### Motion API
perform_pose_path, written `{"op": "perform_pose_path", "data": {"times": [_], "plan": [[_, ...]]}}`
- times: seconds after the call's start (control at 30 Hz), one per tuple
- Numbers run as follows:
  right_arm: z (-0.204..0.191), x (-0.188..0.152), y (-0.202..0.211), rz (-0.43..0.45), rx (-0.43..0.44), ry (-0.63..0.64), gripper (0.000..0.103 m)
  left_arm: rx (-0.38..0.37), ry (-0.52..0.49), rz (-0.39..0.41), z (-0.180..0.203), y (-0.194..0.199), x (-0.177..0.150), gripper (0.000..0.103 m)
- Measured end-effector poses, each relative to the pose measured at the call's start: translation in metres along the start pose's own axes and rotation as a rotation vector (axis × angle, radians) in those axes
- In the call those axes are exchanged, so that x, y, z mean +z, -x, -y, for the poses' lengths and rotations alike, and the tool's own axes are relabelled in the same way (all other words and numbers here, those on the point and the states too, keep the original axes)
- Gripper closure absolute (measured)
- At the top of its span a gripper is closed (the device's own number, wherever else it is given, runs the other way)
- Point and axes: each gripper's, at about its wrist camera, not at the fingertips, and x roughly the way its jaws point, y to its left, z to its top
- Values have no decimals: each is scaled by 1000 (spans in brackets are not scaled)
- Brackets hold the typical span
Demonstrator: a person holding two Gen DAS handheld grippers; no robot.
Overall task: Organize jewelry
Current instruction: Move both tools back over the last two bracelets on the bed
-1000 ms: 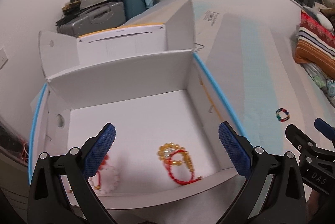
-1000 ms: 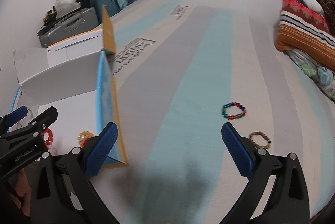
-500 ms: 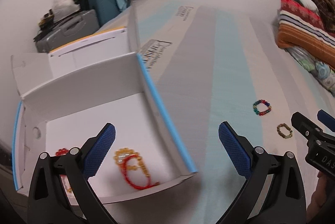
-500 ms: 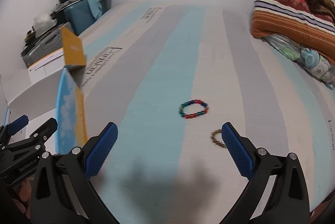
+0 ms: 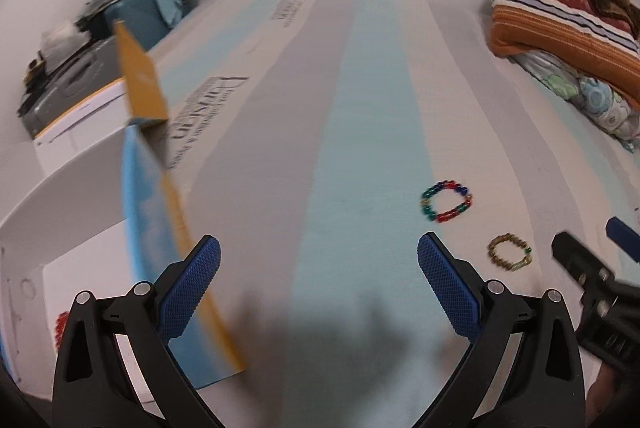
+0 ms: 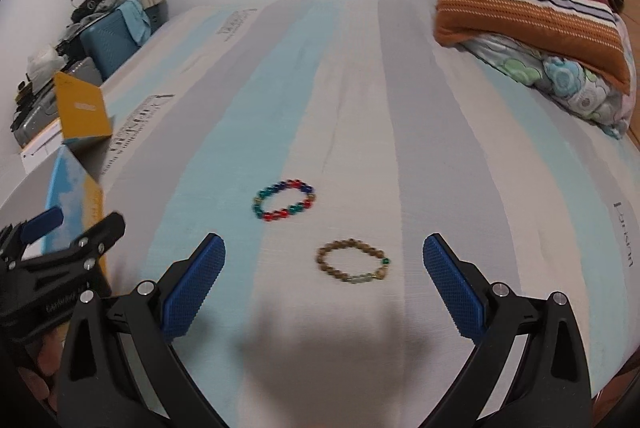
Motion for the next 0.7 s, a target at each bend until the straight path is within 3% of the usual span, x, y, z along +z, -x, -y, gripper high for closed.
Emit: {"op": "perform_pose_path", "data": {"times": [0.2,0.37,0.7], "plan": [[19,-4,-21,-23,-21,10,8,-58,-32,-32,35,-33,12,6],[30,-12,-44,-65,-31,30,8,-63,-71,-72,62,-65,13,6],[40,-14,-77,-98,-26,9,8,-47,-41,-127,70,-115,24,6]]}}
